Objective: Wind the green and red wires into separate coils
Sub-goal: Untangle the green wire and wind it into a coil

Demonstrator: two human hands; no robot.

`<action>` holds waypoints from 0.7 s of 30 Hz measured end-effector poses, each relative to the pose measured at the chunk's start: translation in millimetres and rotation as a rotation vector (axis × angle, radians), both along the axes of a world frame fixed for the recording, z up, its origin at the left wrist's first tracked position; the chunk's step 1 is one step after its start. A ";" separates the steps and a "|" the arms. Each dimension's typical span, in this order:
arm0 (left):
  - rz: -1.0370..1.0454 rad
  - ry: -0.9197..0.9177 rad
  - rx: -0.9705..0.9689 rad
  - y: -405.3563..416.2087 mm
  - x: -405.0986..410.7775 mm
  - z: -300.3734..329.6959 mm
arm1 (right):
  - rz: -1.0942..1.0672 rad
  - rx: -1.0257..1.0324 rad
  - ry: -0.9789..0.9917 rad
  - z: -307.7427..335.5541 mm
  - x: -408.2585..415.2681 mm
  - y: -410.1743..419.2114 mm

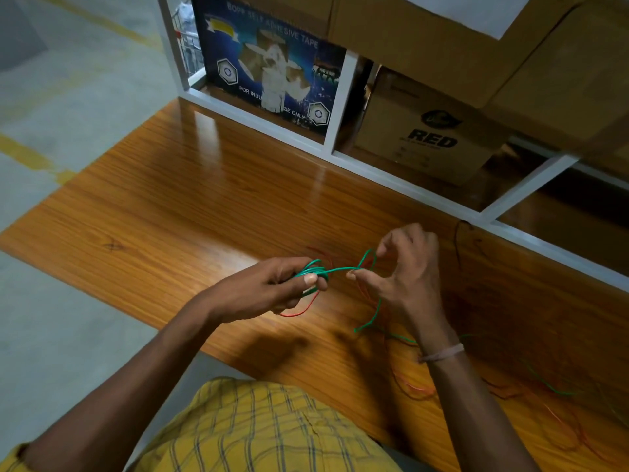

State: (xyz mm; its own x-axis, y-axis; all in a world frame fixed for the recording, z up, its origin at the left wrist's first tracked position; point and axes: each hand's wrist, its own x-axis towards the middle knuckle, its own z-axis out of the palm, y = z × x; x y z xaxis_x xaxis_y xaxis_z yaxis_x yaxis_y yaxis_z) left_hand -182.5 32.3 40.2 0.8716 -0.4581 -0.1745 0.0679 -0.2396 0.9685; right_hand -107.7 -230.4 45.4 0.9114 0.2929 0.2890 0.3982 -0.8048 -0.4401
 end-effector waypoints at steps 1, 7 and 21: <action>0.013 0.000 -0.002 0.2 0.0 0.1 | 0.032 0.054 0.066 -0.8 -0.3 -1.1; 0.133 -0.040 0.000 8.0 1.9 -1.3 | 0.079 0.322 0.567 4.3 -3.8 -3.7; -0.143 0.332 -0.665 26.2 -23.8 0.5 | -0.402 0.368 0.514 -78.2 27.7 -18.3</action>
State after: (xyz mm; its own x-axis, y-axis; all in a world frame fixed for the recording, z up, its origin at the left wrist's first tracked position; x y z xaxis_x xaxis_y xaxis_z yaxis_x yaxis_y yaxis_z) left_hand -206.3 58.5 40.8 0.7457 -0.6631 -0.0656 0.3938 0.3592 0.8461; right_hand -79.9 -248.7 -32.8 0.9744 -0.1248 -0.1871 -0.2241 -0.6099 -0.7602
